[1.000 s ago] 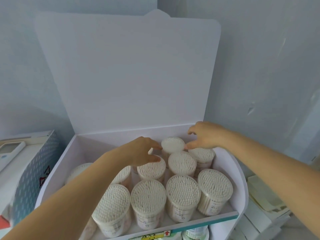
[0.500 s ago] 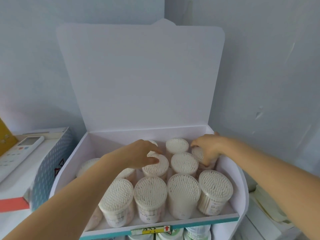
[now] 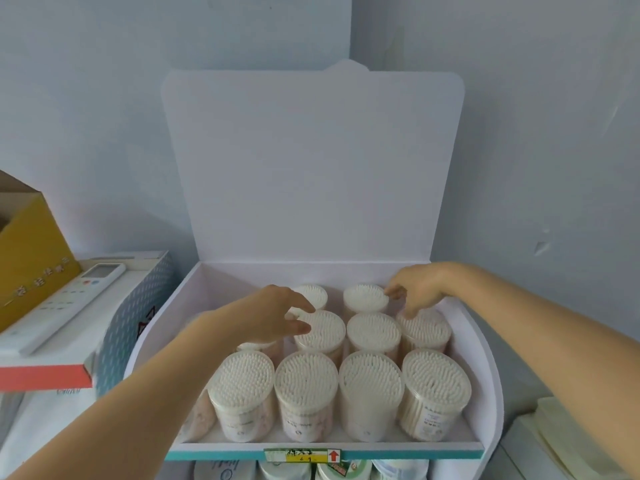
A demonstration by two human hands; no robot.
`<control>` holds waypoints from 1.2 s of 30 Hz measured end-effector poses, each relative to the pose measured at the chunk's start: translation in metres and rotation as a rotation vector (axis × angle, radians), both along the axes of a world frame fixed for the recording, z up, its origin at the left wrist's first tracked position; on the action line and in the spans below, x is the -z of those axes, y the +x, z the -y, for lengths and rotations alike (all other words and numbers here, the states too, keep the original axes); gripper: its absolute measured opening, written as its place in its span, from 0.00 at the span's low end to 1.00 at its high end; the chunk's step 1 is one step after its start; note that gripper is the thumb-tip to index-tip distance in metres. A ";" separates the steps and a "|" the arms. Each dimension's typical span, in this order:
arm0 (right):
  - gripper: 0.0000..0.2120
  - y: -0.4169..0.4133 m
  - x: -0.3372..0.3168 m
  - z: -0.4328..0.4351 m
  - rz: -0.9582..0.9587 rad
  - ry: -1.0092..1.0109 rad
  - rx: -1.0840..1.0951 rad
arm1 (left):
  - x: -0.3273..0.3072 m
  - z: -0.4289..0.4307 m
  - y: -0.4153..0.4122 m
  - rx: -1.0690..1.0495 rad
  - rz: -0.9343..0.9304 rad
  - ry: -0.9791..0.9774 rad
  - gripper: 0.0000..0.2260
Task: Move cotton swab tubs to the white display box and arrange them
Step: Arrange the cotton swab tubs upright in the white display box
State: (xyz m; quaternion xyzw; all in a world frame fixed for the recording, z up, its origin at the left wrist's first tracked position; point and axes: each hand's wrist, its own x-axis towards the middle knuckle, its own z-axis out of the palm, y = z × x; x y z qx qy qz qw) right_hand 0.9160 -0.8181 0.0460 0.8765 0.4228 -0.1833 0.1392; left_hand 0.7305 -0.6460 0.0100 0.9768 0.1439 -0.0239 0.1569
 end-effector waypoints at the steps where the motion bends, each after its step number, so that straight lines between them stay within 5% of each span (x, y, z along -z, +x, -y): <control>1: 0.29 0.003 0.004 -0.005 0.029 0.118 0.039 | 0.001 0.002 0.001 0.000 0.012 -0.008 0.17; 5: 0.32 -0.002 0.027 -0.028 0.008 0.446 0.260 | 0.006 0.013 0.011 0.044 0.045 -0.001 0.22; 11: 0.31 -0.016 0.054 -0.045 -0.040 0.520 0.361 | 0.016 0.016 0.022 0.090 0.016 0.023 0.27; 16: 0.28 -0.010 0.015 -0.028 0.045 0.735 0.371 | 0.009 -0.006 0.030 -0.172 0.219 -0.064 0.22; 19: 0.28 -0.005 -0.019 -0.019 0.115 0.828 0.355 | 0.014 -0.013 0.046 -0.285 0.105 0.049 0.28; 23: 0.28 -0.016 -0.037 -0.004 0.067 0.771 0.310 | 0.024 -0.006 0.071 -0.373 0.035 0.002 0.32; 27: 0.31 -0.029 -0.021 0.001 -0.003 0.564 0.266 | 0.031 0.000 0.077 -0.451 0.122 0.018 0.26; 32: 0.53 -0.034 -0.011 -0.001 0.004 0.408 0.263 | 0.008 0.005 0.063 -0.526 0.299 0.103 0.26; 36: 0.50 -0.036 -0.028 0.000 -0.157 0.418 0.064 | -0.034 -0.001 0.048 -0.491 0.434 0.164 0.25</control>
